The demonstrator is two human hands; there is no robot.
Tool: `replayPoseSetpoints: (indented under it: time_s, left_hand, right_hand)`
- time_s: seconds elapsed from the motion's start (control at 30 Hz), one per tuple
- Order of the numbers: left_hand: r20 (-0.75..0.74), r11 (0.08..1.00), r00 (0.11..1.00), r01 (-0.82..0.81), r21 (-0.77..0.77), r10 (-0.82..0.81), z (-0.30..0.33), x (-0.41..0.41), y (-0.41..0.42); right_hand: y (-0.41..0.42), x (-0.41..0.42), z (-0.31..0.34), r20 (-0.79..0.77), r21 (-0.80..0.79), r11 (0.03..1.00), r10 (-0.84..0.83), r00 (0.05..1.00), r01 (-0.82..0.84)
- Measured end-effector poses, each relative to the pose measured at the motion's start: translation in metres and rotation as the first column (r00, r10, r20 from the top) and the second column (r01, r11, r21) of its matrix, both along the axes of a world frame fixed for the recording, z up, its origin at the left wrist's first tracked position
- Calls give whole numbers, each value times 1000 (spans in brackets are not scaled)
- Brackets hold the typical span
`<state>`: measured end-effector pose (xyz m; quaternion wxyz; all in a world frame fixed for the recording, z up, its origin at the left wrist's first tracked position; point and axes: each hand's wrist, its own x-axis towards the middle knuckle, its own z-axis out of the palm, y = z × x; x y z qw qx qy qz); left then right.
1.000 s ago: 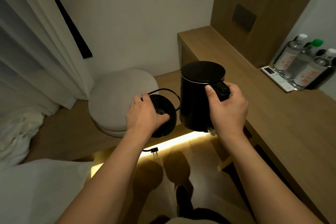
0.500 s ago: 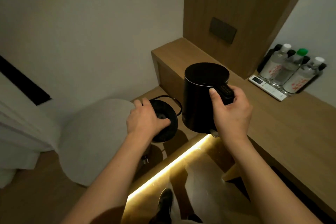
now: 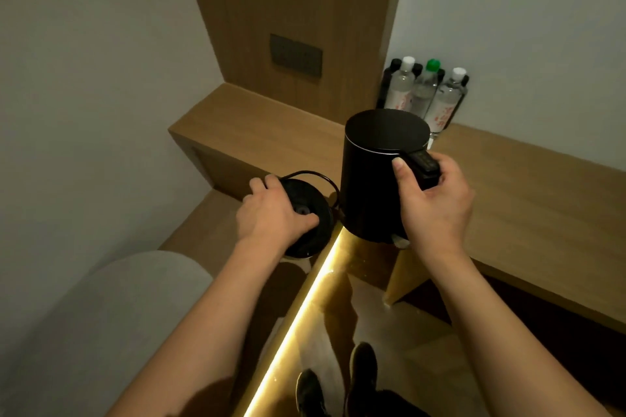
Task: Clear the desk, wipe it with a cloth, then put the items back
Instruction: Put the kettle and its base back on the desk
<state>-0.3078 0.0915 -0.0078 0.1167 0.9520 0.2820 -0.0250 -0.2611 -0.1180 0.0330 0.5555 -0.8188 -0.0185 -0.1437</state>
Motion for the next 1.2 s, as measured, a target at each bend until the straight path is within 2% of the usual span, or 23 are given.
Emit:
replayPoseSetpoints:
  time_s: [0.3, 0.5, 0.77, 0.97, 1.13, 1.2]
  left_hand:
    - [-46, 963, 963, 264, -42, -266, 27, 111, -111]
    - [5, 934, 934, 357, -12, -357, 44, 189, -201]
    - [22, 886, 886, 463, -21, -462, 57, 278, -278]
    - [75, 835, 853, 522, -175, -517, 64, 349, -316]
    - [140, 762, 812, 581, -284, -567, 70, 402, -336]
    - [173, 726, 811, 579, -373, -558, 69, 423, -342]
  right_hand:
    - [-120, 61, -1, 27, 47, 956, -291, 956, 290]
    - [-205, 107, 3, 37, 78, 900, -434, 900, 430]
    - [-282, 146, 3, 19, 136, 803, -588, 809, 580]
    - [-309, 177, -4, -11, 114, 750, -654, 756, 651]
    - [-317, 213, -11, -72, 113, 697, -705, 706, 708]
    - [-319, 230, -14, -90, 97, 675, -726, 682, 731]
